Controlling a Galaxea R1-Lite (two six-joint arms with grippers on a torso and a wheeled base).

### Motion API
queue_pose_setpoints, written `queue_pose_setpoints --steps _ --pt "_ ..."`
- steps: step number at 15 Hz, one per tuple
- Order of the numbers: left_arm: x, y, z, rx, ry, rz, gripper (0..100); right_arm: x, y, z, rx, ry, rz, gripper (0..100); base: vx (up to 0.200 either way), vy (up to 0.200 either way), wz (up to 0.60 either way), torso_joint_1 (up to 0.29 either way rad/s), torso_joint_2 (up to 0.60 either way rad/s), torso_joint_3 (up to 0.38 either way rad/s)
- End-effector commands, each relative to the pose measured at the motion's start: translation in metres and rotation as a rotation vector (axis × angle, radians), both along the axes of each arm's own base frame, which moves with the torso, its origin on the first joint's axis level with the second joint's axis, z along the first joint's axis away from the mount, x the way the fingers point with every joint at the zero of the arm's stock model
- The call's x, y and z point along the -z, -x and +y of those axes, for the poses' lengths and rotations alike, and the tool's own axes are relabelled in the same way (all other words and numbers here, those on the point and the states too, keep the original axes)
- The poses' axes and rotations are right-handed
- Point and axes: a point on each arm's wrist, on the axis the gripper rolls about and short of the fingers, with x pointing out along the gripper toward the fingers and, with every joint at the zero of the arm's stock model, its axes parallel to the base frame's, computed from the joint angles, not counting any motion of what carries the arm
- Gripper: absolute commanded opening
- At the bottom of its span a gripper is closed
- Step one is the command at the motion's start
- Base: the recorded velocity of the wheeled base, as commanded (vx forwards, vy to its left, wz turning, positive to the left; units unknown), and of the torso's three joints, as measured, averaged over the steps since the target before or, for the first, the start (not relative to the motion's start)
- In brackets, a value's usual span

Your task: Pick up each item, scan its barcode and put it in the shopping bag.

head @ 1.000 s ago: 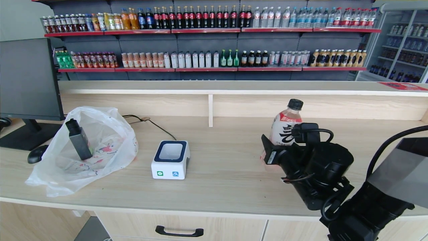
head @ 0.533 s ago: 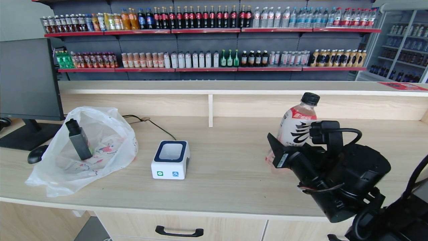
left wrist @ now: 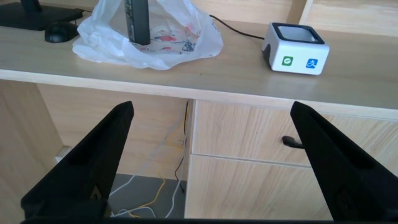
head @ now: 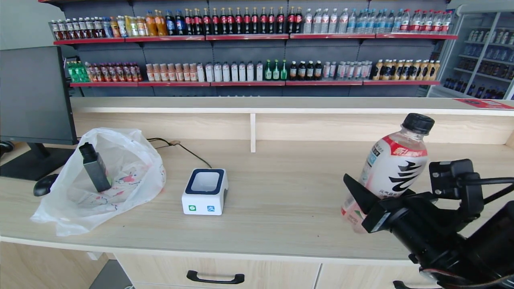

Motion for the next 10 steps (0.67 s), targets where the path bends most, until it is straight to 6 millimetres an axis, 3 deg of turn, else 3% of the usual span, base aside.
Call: queue_pose_setpoints --steps 1,2,4,7,10 --pt "0.000 0.000 0.000 -0.001 0.000 -0.001 100 -0.007 0.026 -0.021 -0.010 -0.039 -0.020 0 0.000 0.000 0.00 0.000 0.00 0.000" --pt "0.000 0.000 0.000 -0.001 0.000 -0.001 100 -0.006 0.038 -0.030 -0.016 -0.041 -0.023 0 0.000 0.000 0.00 0.000 0.00 0.000" --pt "0.000 0.000 0.000 0.001 0.000 -0.001 100 -0.010 0.051 -0.028 -0.124 -0.076 -0.039 0 0.000 0.000 0.00 0.000 0.00 0.000" --pt "0.000 0.000 0.000 -0.001 0.000 -0.001 100 -0.011 0.075 0.001 -0.376 -0.122 -0.009 0 0.000 0.000 0.00 0.000 0.00 0.000" --pt "0.000 0.000 0.000 -0.001 0.000 -0.001 100 -0.027 0.071 0.023 -0.562 -0.190 -0.044 0 0.000 0.000 0.00 0.000 0.00 0.000"
